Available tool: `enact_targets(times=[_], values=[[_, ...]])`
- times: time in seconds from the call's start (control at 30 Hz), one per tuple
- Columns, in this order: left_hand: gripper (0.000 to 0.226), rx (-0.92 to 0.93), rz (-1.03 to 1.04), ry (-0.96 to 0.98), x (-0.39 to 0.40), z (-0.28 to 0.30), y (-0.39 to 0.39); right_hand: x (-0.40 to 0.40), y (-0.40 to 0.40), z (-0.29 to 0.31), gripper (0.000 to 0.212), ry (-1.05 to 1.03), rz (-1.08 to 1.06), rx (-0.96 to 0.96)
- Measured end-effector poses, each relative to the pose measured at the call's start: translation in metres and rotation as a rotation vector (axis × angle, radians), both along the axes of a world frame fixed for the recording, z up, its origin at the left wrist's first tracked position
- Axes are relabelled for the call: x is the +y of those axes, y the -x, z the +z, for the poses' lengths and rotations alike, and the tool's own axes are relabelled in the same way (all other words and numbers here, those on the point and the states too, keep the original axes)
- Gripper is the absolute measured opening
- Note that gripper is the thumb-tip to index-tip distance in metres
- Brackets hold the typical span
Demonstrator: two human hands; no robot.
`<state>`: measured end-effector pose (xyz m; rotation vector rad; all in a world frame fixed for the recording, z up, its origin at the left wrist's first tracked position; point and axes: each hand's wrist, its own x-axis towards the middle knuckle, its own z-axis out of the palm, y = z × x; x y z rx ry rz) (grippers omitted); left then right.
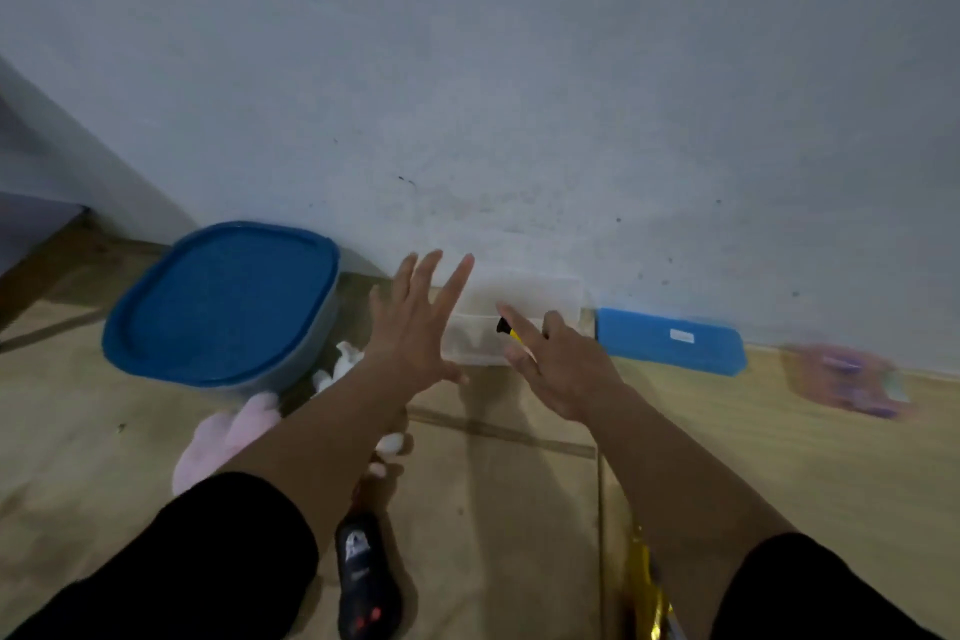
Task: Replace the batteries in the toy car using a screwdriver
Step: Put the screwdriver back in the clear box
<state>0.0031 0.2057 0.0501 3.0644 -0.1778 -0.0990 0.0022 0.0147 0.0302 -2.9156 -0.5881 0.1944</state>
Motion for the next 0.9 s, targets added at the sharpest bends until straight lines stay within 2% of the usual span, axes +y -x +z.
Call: enact_targets(times=[0.2, 0.3, 0.37, 0.47, 0.6, 0.67, 0.8, 0.9], values=[[0.140, 0.089, -0.117, -0.016, 0.025, -0.039, -0.045, 0.032, -0.036, -0.039, 0.053, 0.089, 0.096, -0.055], [0.139, 0.119, -0.161, 0.001, 0.031, -0.048, -0.054, 0.035, -0.038, -0.049, 0.066, 0.141, 0.122, -0.062], [0.137, 0.125, -0.182, 0.012, 0.032, -0.052, -0.058, 0.036, -0.038, -0.056, 0.067, 0.148, 0.123, -0.044], [0.134, 0.107, -0.226, 0.042, 0.033, -0.059, -0.064, 0.037, -0.040, -0.064, 0.063, 0.096, 0.100, -0.083], [0.131, 0.058, -0.289, 0.112, 0.030, -0.060, -0.068, 0.035, -0.041, -0.064, 0.061, 0.035, 0.138, -0.030], [0.130, 0.030, -0.331, 0.146, 0.029, -0.059, -0.068, 0.033, -0.039, -0.058, 0.051, -0.010, 0.119, -0.119], [0.128, -0.055, -0.368, 0.154, 0.029, -0.061, -0.063, 0.014, -0.044, -0.047, 0.044, -0.018, -0.130, -0.498], [0.125, -0.152, -0.381, 0.117, 0.027, -0.066, -0.056, -0.005, -0.048, -0.039, 0.051, 0.018, -0.210, -0.502]])
